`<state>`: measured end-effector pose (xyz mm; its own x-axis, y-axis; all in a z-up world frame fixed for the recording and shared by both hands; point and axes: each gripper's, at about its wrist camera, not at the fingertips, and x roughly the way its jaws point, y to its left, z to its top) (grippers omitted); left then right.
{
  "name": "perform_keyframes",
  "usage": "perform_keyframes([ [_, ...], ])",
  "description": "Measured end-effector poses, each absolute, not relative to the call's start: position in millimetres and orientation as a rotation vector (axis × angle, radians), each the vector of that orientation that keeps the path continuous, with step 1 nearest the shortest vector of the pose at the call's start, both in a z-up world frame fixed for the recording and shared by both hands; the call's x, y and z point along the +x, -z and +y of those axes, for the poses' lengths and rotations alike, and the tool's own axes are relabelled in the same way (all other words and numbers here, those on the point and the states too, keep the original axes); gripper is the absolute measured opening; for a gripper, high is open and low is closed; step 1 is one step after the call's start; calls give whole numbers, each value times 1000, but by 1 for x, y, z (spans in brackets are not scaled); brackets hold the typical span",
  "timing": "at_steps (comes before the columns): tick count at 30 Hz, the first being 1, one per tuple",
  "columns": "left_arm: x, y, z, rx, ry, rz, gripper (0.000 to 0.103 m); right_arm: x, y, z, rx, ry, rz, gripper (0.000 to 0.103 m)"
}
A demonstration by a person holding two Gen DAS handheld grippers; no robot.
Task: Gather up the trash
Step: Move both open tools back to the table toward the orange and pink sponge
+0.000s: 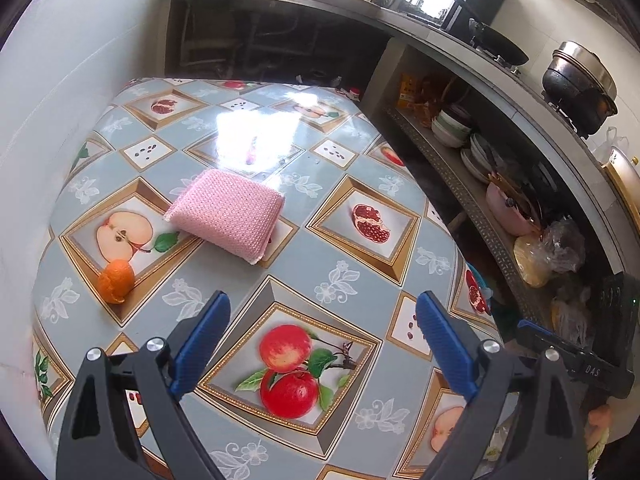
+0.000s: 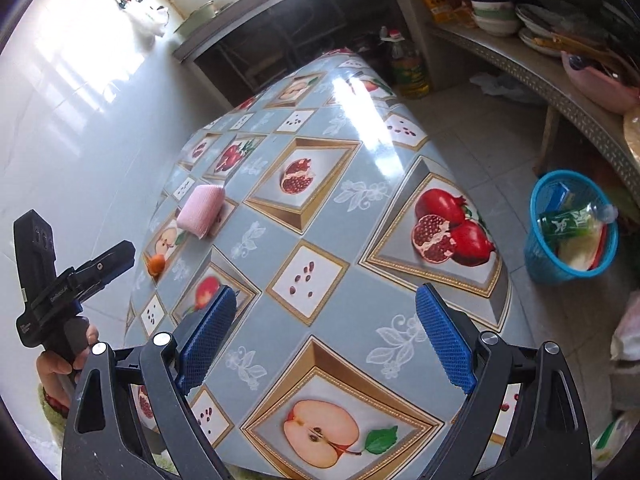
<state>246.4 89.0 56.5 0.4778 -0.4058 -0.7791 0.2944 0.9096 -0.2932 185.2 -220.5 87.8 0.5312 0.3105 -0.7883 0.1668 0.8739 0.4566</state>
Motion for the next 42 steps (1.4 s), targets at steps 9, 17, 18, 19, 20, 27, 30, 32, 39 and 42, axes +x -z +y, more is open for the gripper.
perform_keyframes([
  [9, 250, -53, 97, -130, 409, 994, 92, 194, -83, -214, 514, -111, 1042, 87],
  [17, 249, -49, 106, -135, 380, 1005, 93, 200, -81, -209, 520, -134, 1050, 87],
  [18, 248, -49, 106, -137, 378, 1005, 93, 200, -82, -209, 520, -137, 1050, 87],
  [19, 248, -49, 107, -139, 376, 1004, 93, 200, -82, -208, 520, -140, 1050, 87],
  [20, 248, -49, 108, -140, 376, 1003, 93, 200, -82, -208, 520, -141, 1051, 87],
  [27, 247, -48, 109, -139, 373, 1010, 93, 199, -83, -210, 524, -133, 1049, 87],
  [30, 245, -47, 111, -142, 368, 1009, 93, 196, -84, -213, 529, -127, 1038, 87],
  [32, 243, -45, 114, -143, 361, 1009, 93, 195, -83, -216, 532, -125, 1039, 87],
  [39, 241, -37, 128, -152, 323, 1014, 93, 205, -72, -213, 561, -154, 1069, 87],
  [42, 245, -33, 135, -166, 306, 1017, 93, 211, -72, -207, 550, -170, 1072, 87],
])
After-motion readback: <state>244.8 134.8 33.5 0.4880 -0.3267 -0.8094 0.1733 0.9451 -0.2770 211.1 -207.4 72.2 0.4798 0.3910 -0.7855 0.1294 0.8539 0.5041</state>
